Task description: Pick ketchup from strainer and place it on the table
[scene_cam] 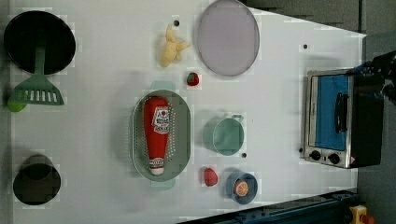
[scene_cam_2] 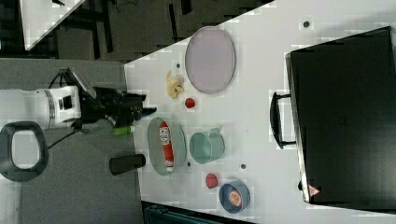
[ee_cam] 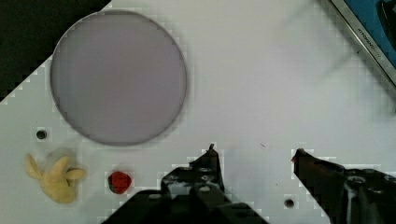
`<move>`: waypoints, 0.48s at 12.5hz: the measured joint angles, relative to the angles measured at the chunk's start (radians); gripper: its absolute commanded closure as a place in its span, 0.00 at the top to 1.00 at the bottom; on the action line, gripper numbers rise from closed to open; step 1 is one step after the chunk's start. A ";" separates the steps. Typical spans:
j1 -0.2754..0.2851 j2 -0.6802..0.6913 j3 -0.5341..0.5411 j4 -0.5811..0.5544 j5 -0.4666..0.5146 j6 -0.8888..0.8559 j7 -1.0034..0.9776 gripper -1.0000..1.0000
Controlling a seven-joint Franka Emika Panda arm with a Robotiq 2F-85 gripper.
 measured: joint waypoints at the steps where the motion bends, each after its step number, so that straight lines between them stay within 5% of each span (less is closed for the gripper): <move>1: -0.040 -0.045 0.038 -0.052 0.018 -0.070 0.010 0.80; 3: -0.078 -0.140 0.083 -0.125 0.022 -0.136 0.031 1.00; 6: -0.085 -0.182 0.147 -0.093 0.024 -0.073 0.037 1.00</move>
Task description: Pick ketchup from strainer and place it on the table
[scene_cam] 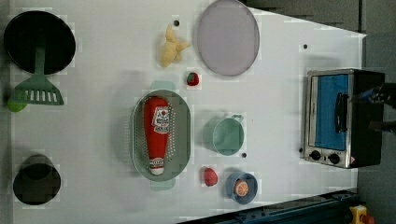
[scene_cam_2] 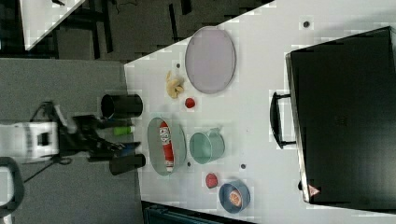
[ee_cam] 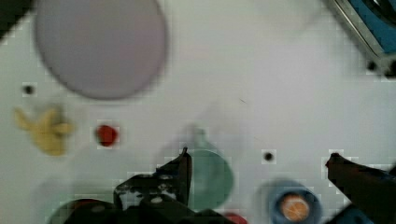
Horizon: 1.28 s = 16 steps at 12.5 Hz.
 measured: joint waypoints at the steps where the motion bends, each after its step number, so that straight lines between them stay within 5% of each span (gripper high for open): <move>1: 0.003 0.004 0.031 0.018 0.008 0.022 0.000 1.00; 11: 0.074 0.248 0.533 -0.010 0.004 0.217 0.009 1.00; 16: 0.140 0.370 0.598 -0.168 -0.026 0.538 0.023 1.00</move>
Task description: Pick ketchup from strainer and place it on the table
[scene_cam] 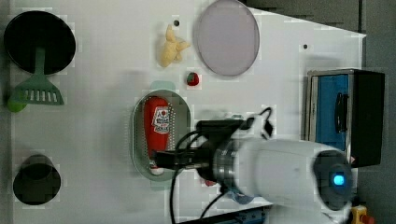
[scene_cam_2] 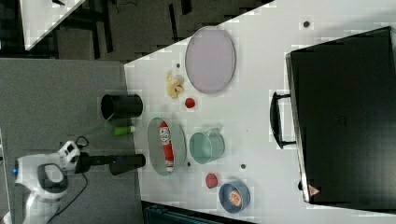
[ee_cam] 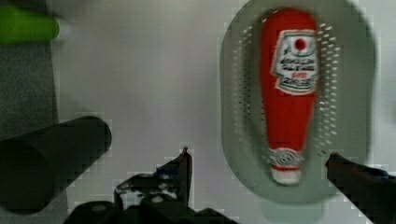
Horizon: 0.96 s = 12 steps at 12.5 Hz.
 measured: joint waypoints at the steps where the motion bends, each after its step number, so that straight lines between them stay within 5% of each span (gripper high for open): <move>1: 0.003 0.031 -0.002 -0.035 -0.052 0.072 0.012 1.00; 6: -0.003 0.198 -0.046 -0.154 -0.305 0.265 0.130 1.00; 12: -0.006 0.374 -0.096 -0.146 -0.442 0.341 0.245 1.00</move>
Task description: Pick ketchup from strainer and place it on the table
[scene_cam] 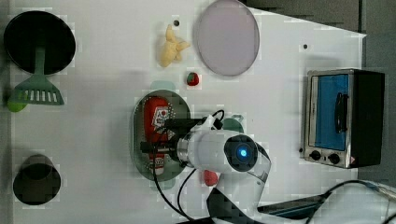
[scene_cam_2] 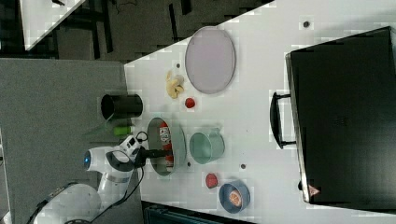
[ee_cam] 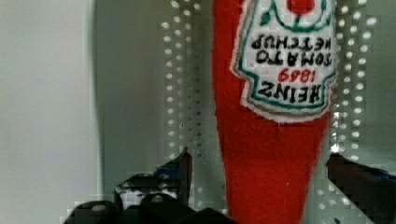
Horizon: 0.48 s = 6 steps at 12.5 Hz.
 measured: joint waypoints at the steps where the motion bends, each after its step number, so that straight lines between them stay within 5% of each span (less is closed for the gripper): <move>1: 0.007 0.019 -0.015 0.008 -0.011 0.001 0.013 1.00; 2: 0.016 0.045 -0.029 0.027 -0.025 0.001 0.020 0.96; 5: 0.025 0.086 -0.051 0.057 -0.050 0.009 0.039 0.60; 6: 0.026 0.083 -0.053 0.057 -0.055 0.010 0.039 0.60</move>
